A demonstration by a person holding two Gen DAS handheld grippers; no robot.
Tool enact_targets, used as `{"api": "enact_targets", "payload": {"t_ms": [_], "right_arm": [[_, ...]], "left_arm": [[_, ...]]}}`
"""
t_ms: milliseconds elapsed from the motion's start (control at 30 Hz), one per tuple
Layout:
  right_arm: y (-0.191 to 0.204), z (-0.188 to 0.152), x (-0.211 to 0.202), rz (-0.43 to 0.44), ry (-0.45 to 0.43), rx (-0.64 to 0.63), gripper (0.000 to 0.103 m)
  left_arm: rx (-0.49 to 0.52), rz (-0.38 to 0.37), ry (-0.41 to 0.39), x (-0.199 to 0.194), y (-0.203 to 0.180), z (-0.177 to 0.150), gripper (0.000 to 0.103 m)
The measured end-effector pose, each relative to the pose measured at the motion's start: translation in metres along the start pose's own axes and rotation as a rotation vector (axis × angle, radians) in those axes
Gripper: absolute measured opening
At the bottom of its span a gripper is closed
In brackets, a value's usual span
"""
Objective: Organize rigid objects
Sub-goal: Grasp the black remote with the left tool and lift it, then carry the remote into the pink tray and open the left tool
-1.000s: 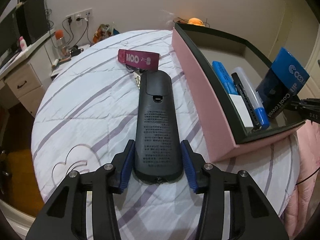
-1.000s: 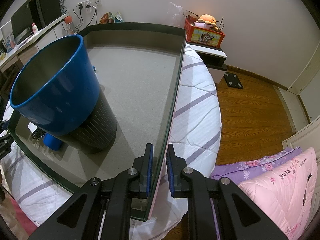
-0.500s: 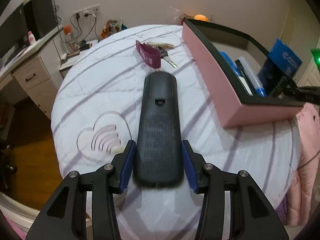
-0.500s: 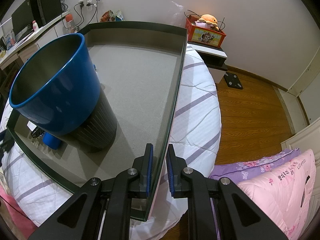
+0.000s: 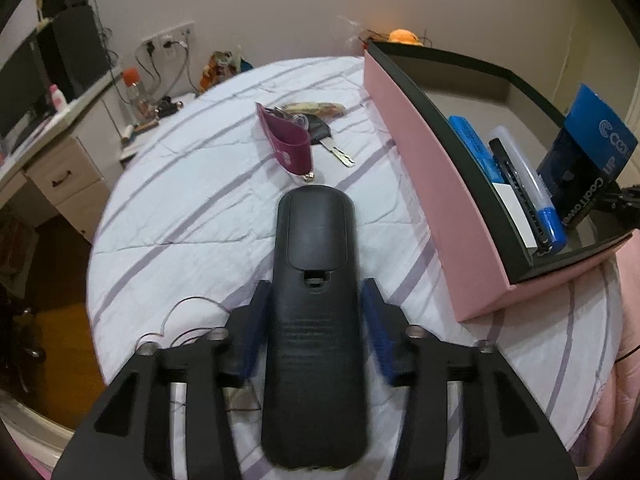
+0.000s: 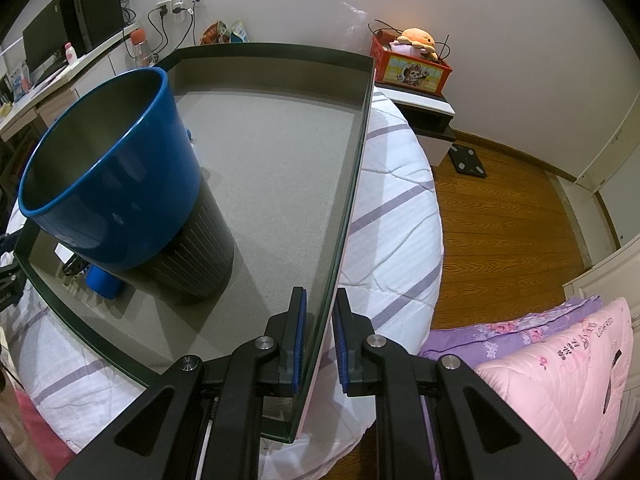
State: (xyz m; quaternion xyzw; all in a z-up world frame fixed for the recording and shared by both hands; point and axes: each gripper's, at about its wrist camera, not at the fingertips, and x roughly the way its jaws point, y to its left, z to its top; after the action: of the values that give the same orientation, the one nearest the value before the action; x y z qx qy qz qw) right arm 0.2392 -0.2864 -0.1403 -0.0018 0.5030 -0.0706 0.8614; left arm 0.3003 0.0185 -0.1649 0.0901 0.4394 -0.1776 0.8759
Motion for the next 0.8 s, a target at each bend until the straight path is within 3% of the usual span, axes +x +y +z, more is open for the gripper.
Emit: {"api": "enact_targets", "payload": {"t_ms": [433,800], "right_arm": [[0.000,0.001,0.001,0.002,0.002,0.001,0.014],[-0.001,0.001,0.001,0.002,0.002,0.001,0.014]], "left_arm": [[0.013,0.051,-0.012,-0.020,-0.002,0.004,0.044],[0.030,0.030,-0.090,-0.052,-0.008,0.023,0.044]]}}
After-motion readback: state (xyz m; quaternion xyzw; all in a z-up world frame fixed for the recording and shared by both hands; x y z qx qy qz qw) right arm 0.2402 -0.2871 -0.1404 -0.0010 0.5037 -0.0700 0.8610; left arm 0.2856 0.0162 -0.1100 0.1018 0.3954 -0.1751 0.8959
